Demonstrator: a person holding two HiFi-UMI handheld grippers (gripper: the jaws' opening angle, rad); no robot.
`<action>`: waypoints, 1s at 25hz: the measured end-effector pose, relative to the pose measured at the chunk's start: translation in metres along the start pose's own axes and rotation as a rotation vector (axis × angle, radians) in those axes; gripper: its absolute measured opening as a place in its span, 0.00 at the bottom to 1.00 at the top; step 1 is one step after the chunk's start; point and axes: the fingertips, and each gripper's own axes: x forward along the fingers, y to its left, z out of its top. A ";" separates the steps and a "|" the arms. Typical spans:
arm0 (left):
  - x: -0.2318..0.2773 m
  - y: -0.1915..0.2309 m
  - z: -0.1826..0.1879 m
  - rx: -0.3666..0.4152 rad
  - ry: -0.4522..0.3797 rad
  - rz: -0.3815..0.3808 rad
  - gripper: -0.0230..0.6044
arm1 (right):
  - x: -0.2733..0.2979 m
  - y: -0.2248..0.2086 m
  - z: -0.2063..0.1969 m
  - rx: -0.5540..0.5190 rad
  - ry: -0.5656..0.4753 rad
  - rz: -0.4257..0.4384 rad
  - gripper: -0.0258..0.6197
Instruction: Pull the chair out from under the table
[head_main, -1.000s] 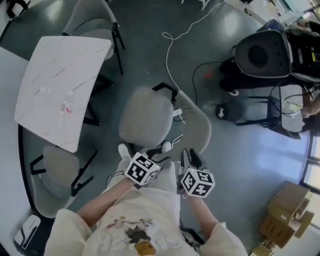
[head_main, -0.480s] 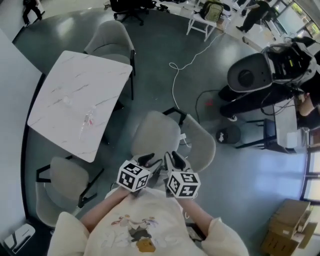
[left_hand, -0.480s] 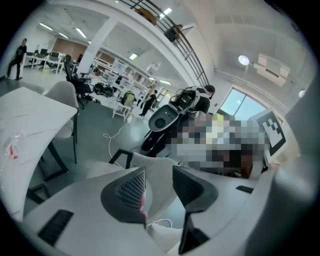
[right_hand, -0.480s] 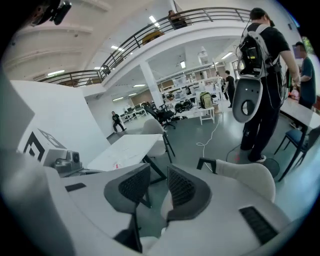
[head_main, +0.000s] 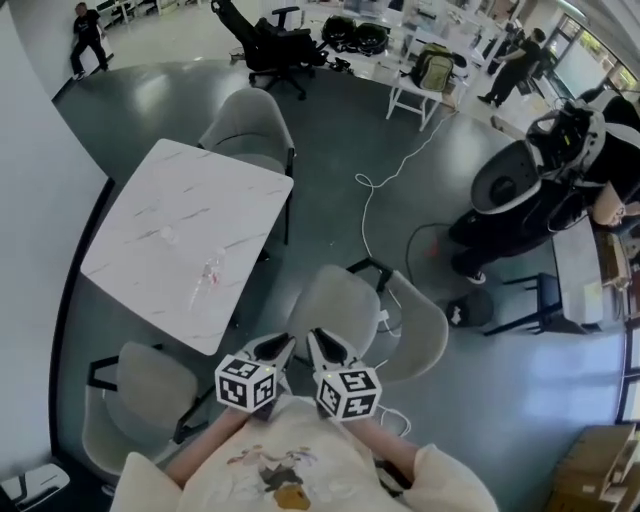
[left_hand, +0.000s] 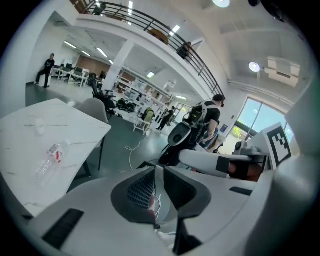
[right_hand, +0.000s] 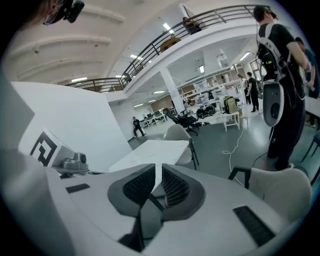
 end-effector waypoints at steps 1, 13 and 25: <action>-0.007 0.004 0.002 -0.015 -0.027 0.016 0.12 | 0.002 0.008 0.000 0.008 -0.002 0.023 0.11; -0.040 -0.008 0.010 0.020 -0.129 0.056 0.05 | -0.016 0.035 0.000 -0.036 -0.065 0.128 0.05; -0.040 -0.013 0.010 0.046 -0.116 0.054 0.05 | -0.023 0.032 0.002 -0.087 -0.093 0.109 0.05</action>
